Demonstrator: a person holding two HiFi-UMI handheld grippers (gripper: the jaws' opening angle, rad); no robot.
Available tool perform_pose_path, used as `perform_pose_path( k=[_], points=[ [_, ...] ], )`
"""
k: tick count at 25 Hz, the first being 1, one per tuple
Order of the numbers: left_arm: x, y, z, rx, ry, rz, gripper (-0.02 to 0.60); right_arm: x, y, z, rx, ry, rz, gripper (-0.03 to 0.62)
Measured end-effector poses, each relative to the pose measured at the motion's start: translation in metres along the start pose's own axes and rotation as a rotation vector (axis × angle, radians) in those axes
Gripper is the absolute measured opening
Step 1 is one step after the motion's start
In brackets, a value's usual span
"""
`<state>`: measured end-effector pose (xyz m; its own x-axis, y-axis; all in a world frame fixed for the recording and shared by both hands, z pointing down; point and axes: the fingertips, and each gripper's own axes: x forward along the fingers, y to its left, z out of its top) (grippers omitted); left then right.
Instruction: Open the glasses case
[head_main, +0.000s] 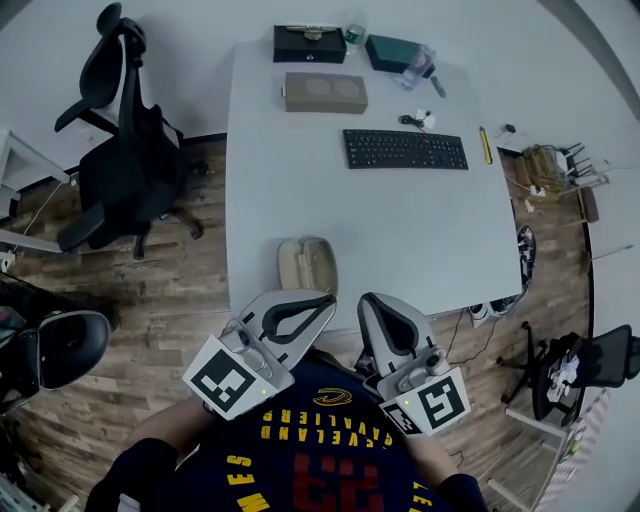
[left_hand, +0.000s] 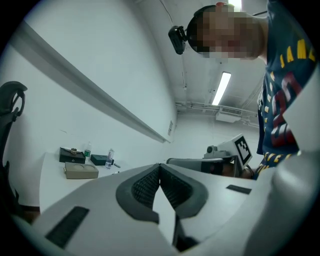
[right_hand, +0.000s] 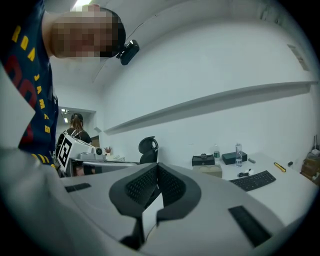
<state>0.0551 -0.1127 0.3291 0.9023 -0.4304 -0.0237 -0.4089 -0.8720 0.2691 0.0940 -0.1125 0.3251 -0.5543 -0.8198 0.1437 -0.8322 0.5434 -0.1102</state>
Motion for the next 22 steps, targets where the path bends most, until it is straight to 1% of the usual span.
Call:
perform_pose_path(
  k=[3, 7, 22],
  points=[
    [-0.004, 0.008, -0.001, -0.014, 0.003, 0.020, 0.014, 0.006, 0.001, -0.003, -0.006, 0.012, -0.010, 0.017],
    [-0.007, 0.012, -0.006, -0.036, 0.019, 0.030, 0.014, 0.009, 0.005, -0.004, -0.008, -0.002, -0.001, 0.017],
    [-0.007, 0.016, -0.011, -0.049, 0.039, 0.035, 0.014, 0.008, 0.007, -0.010, 0.007, -0.004, 0.000, 0.017]
  ],
)
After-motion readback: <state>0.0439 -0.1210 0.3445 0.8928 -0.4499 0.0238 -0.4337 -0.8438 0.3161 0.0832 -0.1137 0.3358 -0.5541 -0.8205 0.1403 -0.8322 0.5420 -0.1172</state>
